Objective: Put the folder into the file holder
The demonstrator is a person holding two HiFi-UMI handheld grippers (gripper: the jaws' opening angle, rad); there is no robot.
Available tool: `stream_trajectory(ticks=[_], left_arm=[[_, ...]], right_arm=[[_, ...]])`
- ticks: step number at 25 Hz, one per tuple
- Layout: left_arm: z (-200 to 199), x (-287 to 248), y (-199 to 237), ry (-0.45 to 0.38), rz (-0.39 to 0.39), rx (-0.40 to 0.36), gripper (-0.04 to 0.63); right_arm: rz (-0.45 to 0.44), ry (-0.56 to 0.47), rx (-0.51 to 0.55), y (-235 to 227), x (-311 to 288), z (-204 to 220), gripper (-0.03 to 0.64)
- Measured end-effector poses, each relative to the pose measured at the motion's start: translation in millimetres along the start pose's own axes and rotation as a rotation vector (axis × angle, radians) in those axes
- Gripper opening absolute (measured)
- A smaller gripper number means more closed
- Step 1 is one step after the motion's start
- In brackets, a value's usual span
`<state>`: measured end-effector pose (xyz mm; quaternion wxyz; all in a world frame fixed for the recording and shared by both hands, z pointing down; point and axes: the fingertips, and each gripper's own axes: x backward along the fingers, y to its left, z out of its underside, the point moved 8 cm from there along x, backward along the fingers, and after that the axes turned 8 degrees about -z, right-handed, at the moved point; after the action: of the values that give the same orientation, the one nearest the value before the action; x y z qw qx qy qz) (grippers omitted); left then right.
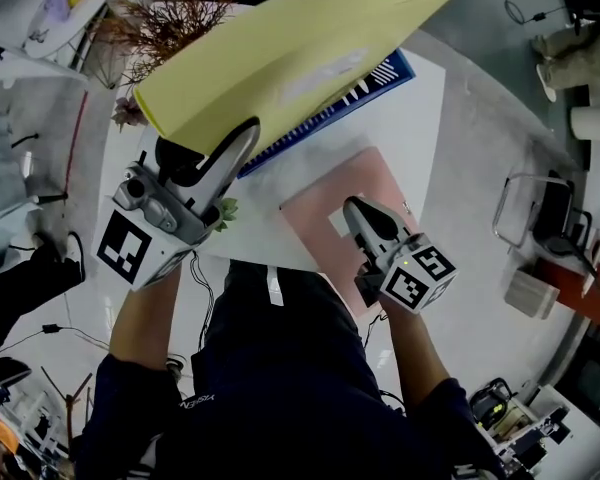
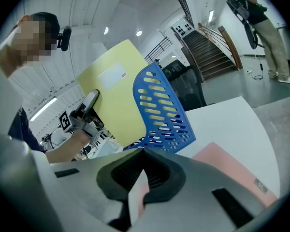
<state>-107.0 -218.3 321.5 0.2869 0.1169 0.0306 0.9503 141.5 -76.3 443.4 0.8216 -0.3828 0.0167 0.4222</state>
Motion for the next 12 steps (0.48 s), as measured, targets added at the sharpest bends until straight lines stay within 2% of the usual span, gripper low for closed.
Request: stream_trajectory(ticks=[7, 12], left_arm=[[8.3, 4.0, 3.8, -0.040, -0.025, 0.005, 0.156], [13.3, 5.8, 3.2, -0.022, -0.012, -0.001, 0.156]], right_arm=[[0.015, 0.020, -0.001, -0.2, 2.7, 7.7, 0.005], [0.020, 0.023, -0.004, 1.8, 3.2, 12.7, 0.005]])
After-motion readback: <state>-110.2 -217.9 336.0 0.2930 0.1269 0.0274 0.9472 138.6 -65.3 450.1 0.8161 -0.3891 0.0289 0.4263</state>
